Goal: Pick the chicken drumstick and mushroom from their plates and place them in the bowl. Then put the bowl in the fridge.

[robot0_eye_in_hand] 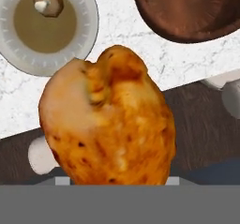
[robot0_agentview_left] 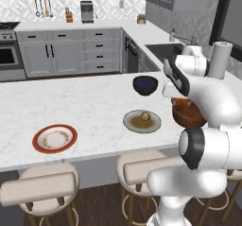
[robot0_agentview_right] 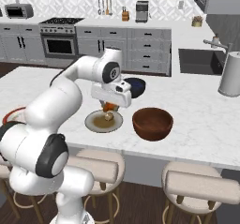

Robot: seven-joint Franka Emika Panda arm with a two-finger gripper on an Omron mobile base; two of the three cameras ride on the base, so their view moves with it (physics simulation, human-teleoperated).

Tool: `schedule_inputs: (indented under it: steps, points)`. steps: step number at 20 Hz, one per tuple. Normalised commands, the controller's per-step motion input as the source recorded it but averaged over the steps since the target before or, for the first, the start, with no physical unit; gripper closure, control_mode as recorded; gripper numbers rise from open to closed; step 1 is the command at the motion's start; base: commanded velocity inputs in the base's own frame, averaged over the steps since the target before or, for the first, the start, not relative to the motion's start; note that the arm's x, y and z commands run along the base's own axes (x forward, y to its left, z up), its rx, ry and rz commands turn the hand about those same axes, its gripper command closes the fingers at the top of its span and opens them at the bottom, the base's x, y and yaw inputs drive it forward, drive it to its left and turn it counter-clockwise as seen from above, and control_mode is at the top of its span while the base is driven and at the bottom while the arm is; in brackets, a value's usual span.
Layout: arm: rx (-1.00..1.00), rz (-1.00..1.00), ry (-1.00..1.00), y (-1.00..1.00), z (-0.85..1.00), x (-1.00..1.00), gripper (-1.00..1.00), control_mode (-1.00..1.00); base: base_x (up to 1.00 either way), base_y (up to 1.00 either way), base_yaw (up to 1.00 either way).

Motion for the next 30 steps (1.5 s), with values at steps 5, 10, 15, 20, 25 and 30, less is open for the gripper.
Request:
schedule_inputs:
  steps: [5, 10, 15, 20, 25, 30]
  points:
    - [0.00, 0.02, 0.00, -1.00, -0.28, 0.56, 1.00, -1.00, 0.00, 0.00, 0.00]
    - [0.00, 0.01, 0.00, -0.95, -0.47, 0.61, 1.00, -1.00, 0.00, 0.00, 0.00]
    - [0.00, 0.01, 0.00, -0.54, -0.68, 0.43, 1.00, -1.00, 0.00, 0.00, 0.00]
    - [0.00, 0.04, 0.00, -0.42, -0.50, 0.45, 1.00, -1.00, 0.00, 0.00, 0.00]
    - [0.00, 0.08, 0.00, -0.16, -0.40, 0.30, 1.00, -1.00, 0.00, 0.00, 0.00]
    - [0.00, 0.04, 0.00, 0.05, -0.28, 0.01, 1.00, -1.00, 0.00, 0.00, 0.00]
